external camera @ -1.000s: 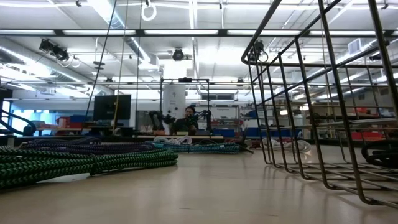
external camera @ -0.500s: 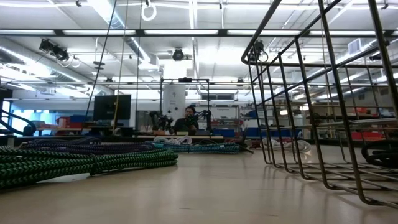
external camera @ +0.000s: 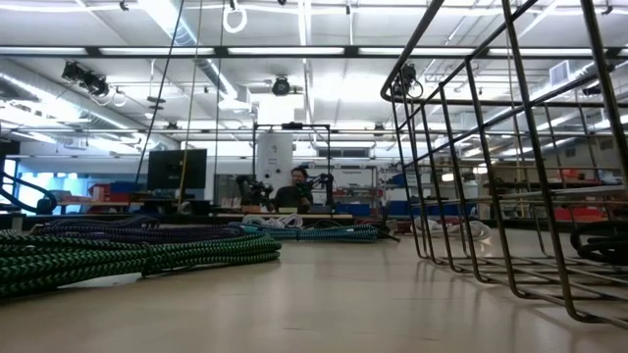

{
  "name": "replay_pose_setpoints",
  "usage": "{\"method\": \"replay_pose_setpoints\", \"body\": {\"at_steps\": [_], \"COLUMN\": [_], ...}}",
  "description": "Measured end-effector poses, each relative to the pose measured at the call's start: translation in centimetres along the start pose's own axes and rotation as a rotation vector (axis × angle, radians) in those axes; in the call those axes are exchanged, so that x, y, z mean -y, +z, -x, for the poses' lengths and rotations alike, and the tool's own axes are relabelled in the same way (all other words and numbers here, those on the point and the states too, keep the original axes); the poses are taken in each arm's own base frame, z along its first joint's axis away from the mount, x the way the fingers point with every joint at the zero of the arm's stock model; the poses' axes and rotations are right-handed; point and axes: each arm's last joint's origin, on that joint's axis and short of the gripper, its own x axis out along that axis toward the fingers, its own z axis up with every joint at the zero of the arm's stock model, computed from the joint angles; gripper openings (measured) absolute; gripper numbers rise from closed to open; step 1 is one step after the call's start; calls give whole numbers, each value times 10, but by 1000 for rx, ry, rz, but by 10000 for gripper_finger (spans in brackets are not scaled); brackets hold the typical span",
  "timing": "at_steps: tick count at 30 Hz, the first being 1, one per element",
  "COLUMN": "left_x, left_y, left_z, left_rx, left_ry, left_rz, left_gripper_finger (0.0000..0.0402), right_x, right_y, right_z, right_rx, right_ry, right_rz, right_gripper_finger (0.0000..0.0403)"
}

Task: Pick and place USB-C Cables
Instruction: Put the top black charger cable into the wire basket

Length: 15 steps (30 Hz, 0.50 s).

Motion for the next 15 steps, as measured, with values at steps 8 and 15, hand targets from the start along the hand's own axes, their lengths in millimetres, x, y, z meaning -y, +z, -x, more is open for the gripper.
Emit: {"method": "replay_pose_setpoints", "body": {"at_steps": [8, 15], "left_x": [2, 2], "left_y": [0, 1], "left_z": [-2, -2], "left_rx": [4, 9], "left_ry": [-17, -22], "left_rz": [-20, -34], "left_gripper_finger": [14, 14], "right_x": [1, -3], "right_y": [2, -5], "right_z": [-7, -19], "right_rx": [77, 80], "right_ry": [52, 123], "right_rz": [7, -58], "right_gripper_finger": [255, 253]}}
